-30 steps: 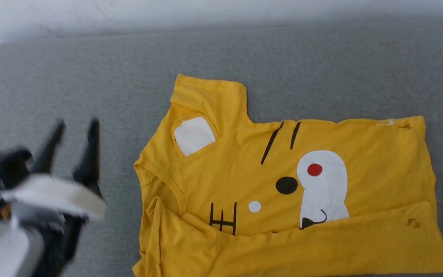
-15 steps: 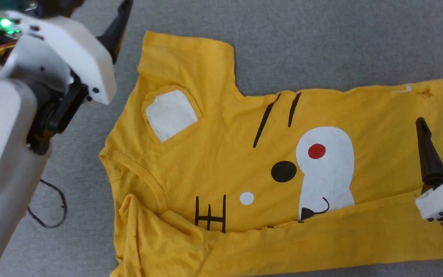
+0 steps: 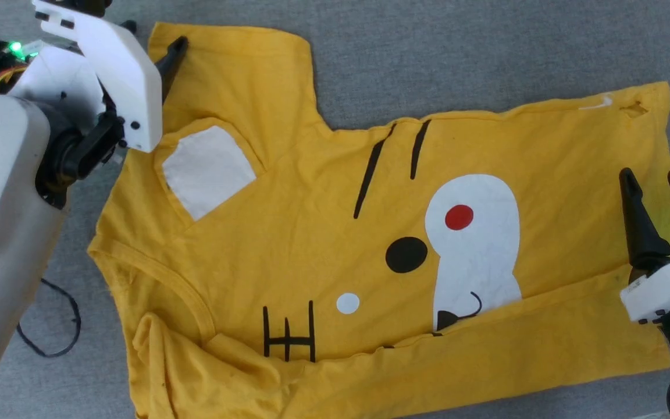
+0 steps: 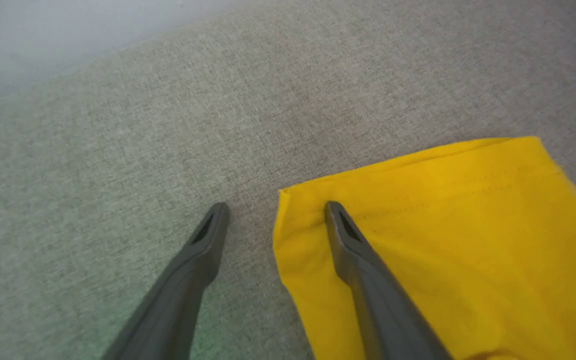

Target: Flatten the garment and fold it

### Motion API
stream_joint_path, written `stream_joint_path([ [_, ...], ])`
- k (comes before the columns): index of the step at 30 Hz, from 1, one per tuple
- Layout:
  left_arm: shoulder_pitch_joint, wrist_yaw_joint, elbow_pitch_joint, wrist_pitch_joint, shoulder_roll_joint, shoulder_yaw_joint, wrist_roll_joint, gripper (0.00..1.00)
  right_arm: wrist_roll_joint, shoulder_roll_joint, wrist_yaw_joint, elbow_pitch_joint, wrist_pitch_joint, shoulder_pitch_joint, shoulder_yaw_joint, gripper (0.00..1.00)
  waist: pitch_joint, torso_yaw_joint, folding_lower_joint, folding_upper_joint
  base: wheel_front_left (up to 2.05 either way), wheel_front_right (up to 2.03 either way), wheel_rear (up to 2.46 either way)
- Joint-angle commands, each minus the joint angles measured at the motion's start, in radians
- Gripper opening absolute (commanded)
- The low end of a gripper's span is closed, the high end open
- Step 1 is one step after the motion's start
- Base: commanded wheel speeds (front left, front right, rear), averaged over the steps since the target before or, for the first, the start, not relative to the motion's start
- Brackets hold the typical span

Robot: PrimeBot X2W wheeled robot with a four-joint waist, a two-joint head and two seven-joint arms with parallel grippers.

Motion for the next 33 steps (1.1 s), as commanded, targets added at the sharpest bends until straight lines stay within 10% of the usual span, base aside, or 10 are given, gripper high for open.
stream_joint_path([
  [1, -0.006, 0.001, 0.012, 0.009, 0.003, -0.004, -0.005, 1.0, 0.005, -0.005, -0.001, 0.005, -0.006, -0.023, 0.002, 1.0, 0.016, -0.015, -0.0001, 0.0, 0.0, 0.0, 0.0],
  [2, -0.003, 0.001, 0.02, 0.015, 0.003, -0.006, -0.009, 0.11, 0.006, -0.005, -0.001, 0.007, -0.007, -0.025, 0.002, 1.0, 0.019, -0.016, -0.0001, 0.0, 0.0, 0.0, 0.0],
  [3, 0.002, -0.001, 0.026, 0.023, 0.002, -0.007, -0.016, 0.0, 0.006, -0.006, -0.001, 0.009, -0.007, -0.027, 0.001, 1.0, 0.019, -0.016, -0.0001, 0.0, 0.0, 0.0, 0.0],
  [16, 0.046, 0.003, 0.019, -0.054, -0.006, 0.004, -0.028, 0.0, 0.032, -0.145, -0.001, -0.014, 0.065, -0.184, -0.006, 1.0, -0.053, 0.021, -0.0001, 0.0, 0.0, 0.0, 0.0],
  [33, 0.028, 0.018, -0.012, -0.059, -0.022, -0.006, -0.025, 0.0, 0.106, -0.256, -0.001, 0.287, 0.341, -0.351, 0.016, 1.0, 0.008, 0.074, -0.0001, 0.0, 0.0, 0.0, 0.0],
])
